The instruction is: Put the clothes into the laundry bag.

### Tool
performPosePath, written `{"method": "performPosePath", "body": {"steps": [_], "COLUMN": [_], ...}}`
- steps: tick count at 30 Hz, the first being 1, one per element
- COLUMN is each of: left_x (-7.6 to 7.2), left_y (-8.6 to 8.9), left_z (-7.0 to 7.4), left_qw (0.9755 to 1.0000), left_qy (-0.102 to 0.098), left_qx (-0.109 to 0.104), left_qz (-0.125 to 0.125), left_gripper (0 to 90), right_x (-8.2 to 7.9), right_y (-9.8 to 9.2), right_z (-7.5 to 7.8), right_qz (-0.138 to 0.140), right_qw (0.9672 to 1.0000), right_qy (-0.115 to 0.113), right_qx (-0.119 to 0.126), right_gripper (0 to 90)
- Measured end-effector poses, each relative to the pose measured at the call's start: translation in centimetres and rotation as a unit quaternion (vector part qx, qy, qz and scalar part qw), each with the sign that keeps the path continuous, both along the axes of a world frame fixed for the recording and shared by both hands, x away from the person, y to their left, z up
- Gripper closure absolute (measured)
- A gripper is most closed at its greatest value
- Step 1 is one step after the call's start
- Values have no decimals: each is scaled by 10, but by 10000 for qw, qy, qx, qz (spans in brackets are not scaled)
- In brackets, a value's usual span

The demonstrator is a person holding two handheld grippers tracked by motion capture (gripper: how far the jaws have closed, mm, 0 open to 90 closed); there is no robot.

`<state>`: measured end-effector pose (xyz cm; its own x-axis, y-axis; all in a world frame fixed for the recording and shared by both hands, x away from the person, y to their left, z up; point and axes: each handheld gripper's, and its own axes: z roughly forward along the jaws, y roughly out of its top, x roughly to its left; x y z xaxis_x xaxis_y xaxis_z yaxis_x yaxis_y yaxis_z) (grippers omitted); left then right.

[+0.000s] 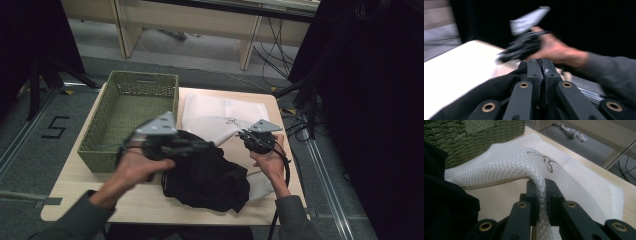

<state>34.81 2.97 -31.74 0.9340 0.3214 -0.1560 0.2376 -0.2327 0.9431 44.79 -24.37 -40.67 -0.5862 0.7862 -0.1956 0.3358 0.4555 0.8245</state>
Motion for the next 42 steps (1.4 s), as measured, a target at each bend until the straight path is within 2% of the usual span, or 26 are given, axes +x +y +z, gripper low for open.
{"method": "performPosePath", "body": {"steps": [1, 2, 4, 5, 7, 9, 10, 14, 16, 18, 19, 20, 22, 23, 24, 26, 27, 28, 30, 31, 32, 33, 34, 36, 40, 42], "left_x": [0, -2, -2, -1, 0, 2, 3, 4, 6, 12, 16, 21, 30, 34, 37, 45, 50, 54, 60, 62, 63, 62, 60, 56, 46, 41], "left_y": [-13, -35, -61, -76, -92, -98, -96, -76, -50, -22, -6, 9, 41, 55, 64, 88, 97, 102, 106, 106, 106, 104, 101, 95, 87, 85], "left_z": [-6, -20, -44, -63, -92, -109, -111, -89, -69, -55, -50, -46, -44, -46, -49, -59, -68, -76, -91, -96, -99, -101, -101, -98, -88, -82], "left_qw": [9999, 9991, 9968, 9938, 9897, 9860, 9845, 9886, 9921, 9932, 9914, 9878, 9769, 9748, 9744, 9672, 9620, 9594, 9599, 9613, 9639, 9668, 9683, 9680, 9652, 9655], "left_qy": [40, 159, 322, 456, 662, 861, 875, 677, 393, 244, 98, -42, -147, -68, 44, 271, 435, 528, 715, 793, 913, 958, 871, 671, 372, 185], "left_qx": [58, 254, 567, 827, 1126, 1311, 1425, 1290, 1189, 1073, 1144, 1247, 1521, 1530, 1426, 1493, 1561, 1569, 1579, 1525, 1435, 1357, 1394, 1585, 1682, 1712], "left_qz": [-102, -293, -464, -594, -583, -562, -526, -383, -62, 381, 627, 932, 1496, 1623, 1737, 2037, 2196, 2286, 2202, 2151, 2051, 1940, 1880, 1824, 1966, 1955], "left_gripper": [855, 854, 849, 847, 830, 775, 741, 455, 364, 322, 317, 310, 295, 289, 287, 292, 285, 274, 279, 314, 318, 383, 470, 583, 703, 781], "right_x": [0, 0, 0, 0, 1, 1, 1, 1, -1, -1, -1, -1, 0, -1, -1, 0, 0, 0, 0, 1, 1, 0, 0, 0, 0, -1], "right_y": [0, 0, -1, -1, -3, -3, -3, -4, -2, -2, -2, -2, -3, -3, -3, -3, -3, -3, -3, -2, -2, -3, -3, -3, -3, -4], "right_z": [0, 0, 1, 1, 1, 1, 1, 1, 0, 0, 0, 0, 1, 2, 1, 1, 1, 1, 1, 0, 0, 1, 1, 1, 0, 1], "right_qz": [-21, -27, -4, -36, 6, 11, 16, 3, -34, -26, -32, -40, 7, 14, 39, 31, 12, 12, 7, -2, 4, 8, 19, 14, 19, 7], "right_qw": [10000, 10000, 10000, 10000, 10000, 10000, 10000, 10000, 10000, 10000, 10000, 10000, 10000, 10000, 10000, 10000, 10000, 10000, 10000, 10000, 10000, 10000, 10000, 10000, 10000, 10000], "right_qy": [-31, -40, -66, -20, -46, -59, -47, -7, 28, 27, -14, -24, -21, 2, 34, -41, -28, -6, -22, -86, -73, -46, -5, -23, -52, -31], "right_qx": [26, 15, 11, 40, 9, -10, -12, 4, 42, 23, 23, 31, -2, -17, -4, -29, -15, -16, -3, 18, 5, -20, -28, -23, 0, -7], "right_gripper": [830, 830, 830, 830, 830, 830, 830, 830, 830, 829, 829, 829, 829, 829, 829, 829, 828, 828, 829, 828, 828, 828, 828, 828, 828, 828]}}
